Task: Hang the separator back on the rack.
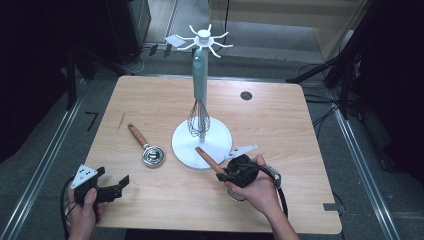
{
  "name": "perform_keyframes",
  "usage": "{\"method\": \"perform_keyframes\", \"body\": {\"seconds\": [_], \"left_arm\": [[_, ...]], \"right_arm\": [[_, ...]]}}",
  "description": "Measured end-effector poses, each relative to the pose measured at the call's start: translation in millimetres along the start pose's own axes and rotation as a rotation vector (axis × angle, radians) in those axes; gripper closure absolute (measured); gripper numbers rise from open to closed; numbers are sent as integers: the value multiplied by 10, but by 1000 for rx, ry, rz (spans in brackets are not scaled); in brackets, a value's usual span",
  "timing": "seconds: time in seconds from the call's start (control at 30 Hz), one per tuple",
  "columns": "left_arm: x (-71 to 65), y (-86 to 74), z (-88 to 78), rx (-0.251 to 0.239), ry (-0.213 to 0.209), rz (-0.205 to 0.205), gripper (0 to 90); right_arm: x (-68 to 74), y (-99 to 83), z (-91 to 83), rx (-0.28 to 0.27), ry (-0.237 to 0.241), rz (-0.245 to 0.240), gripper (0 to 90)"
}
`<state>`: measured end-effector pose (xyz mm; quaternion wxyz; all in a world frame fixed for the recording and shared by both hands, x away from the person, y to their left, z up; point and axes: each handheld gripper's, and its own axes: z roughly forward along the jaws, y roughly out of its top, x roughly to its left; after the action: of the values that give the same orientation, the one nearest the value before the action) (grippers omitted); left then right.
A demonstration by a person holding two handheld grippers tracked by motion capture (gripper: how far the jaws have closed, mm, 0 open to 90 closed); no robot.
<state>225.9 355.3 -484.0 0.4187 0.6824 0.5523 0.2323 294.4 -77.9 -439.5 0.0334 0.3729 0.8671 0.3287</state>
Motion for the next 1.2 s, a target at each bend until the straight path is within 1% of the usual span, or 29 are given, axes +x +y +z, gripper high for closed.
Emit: {"method": "perform_keyframes", "body": {"seconds": [0.03, 0.17, 0.27, 0.3, 0.33, 0.47, 0.57, 0.6, 0.77, 0.83, 0.87, 1.0, 1.2], "left_arm": [[0, 0, 0, 0, 0, 0, 6], [2, 0, -1, -1, -1, -2, 6], [2, 0, -1, -1, -1, -2, 6], [2, 0, -1, 0, -1, -2, 6], [2, 0, -1, 0, -1, -2, 6], [3, 0, -1, 0, 0, -2, 6], [4, 0, -1, -1, 0, -4, 6], [5, 0, -1, 0, -1, -4, 6], [5, 0, 0, -1, 0, -7, 6], [5, 0, 0, -1, 0, -6, 6], [5, 0, 0, -1, 0, -7, 6], [5, 0, 0, -1, 2, -7, 6], [2, 0, 1, 0, 5, -3, 6]], "right_arm": [[0, 0, 0, 0, 0, 0, 709], [-76, -28, -37, -26, -22, 9, 709], [-97, -35, -55, -31, -22, 19, 709], [-126, -42, -71, -45, -32, 19, 709], [-132, -44, -82, -44, -30, 29, 709], [-164, -54, -98, -55, -40, 31, 709], [-198, -65, -122, -63, -46, 45, 709], [-224, -72, -142, -72, -50, 54, 709], [-274, -81, -203, -100, -66, 62, 709], [-281, -82, -210, -107, -68, 65, 709], [-298, -86, -236, -119, -78, 73, 709], [-323, -92, -274, -140, -92, 84, 709], [-351, -95, -322, -178, -101, 95, 709]]}}
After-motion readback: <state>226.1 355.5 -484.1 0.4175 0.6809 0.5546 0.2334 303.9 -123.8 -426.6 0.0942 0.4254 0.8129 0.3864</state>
